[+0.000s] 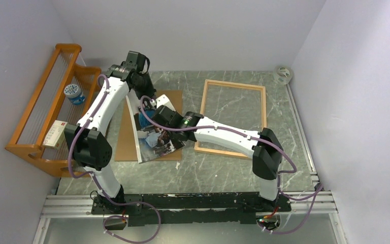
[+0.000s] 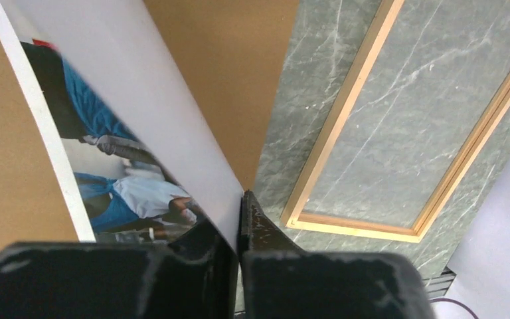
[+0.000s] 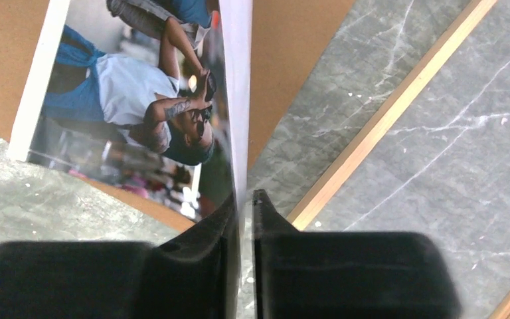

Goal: Put the photo into the frame
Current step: Turn over the photo at the center of the board.

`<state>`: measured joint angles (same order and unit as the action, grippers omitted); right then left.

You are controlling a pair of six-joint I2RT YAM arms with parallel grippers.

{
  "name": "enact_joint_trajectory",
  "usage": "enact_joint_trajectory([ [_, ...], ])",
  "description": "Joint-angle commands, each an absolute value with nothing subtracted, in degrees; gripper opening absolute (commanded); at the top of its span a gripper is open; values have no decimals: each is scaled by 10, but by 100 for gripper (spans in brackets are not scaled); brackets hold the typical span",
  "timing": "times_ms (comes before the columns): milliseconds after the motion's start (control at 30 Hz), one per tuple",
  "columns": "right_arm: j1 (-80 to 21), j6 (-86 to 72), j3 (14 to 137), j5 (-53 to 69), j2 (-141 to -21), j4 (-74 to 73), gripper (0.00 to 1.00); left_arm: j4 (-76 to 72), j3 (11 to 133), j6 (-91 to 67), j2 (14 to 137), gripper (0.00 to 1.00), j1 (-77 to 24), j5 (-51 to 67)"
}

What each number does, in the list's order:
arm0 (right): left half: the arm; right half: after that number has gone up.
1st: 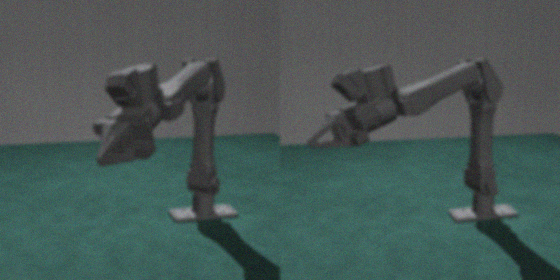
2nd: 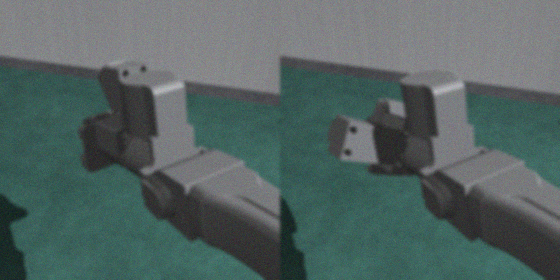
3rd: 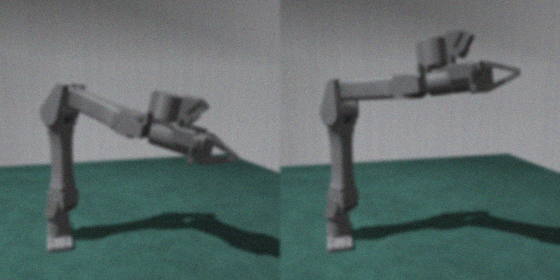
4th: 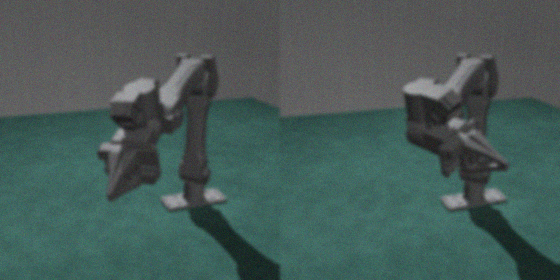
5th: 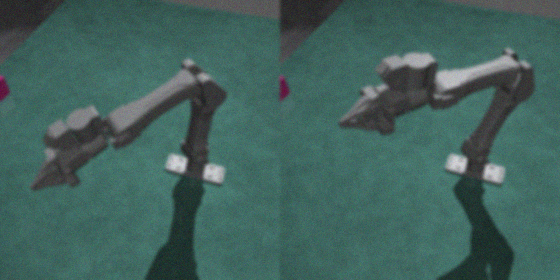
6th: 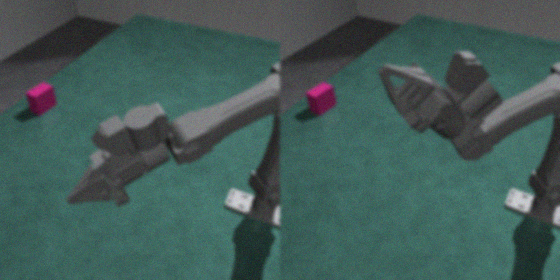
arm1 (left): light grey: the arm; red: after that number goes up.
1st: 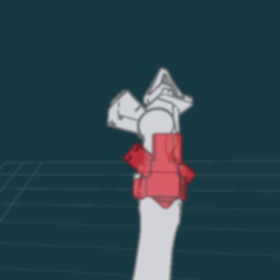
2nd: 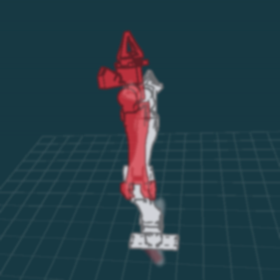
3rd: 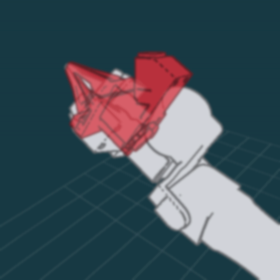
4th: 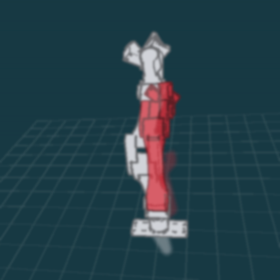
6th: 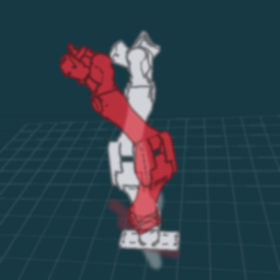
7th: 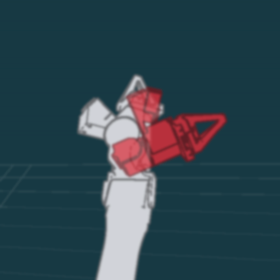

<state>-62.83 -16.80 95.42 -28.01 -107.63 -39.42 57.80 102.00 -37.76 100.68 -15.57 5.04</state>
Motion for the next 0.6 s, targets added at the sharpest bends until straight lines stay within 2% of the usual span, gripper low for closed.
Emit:
enact_joint_trajectory([
  [0, -628, -154, 955, -266, -1047, -375, 25, 597, 1062, -358, 1006, 3, -158, 45],
  [33, -629, -151, 946, -252, -1038, -365, 43, 601, 1070, -353, 1008, 3, -158, 44],
  [67, -628, -149, 937, -234, -1027, -355, 57, 605, 1078, -348, 1009, 3, -158, 46],
  [133, -624, -141, 914, -186, -999, -324, 73, 607, 1094, -335, 1011, 3, -158, 54],
  [200, -618, -135, 881, -130, -959, -273, 84, 604, 1107, -319, 1009, 3, -158, 73],
  [300, -593, -144, 822, -31, -883, -178, 91, 594, 1128, -281, 1006, 2, -158, 104],
  [433, -511, -218, 740, 104, -792, -60, 93, 600, 1166, -218, 1002, 2, -158, 153],
  [567, -405, -307, 672, 155, -723, 44, 94, 597, 1193, -148, 981, 2, -159, 223],
])
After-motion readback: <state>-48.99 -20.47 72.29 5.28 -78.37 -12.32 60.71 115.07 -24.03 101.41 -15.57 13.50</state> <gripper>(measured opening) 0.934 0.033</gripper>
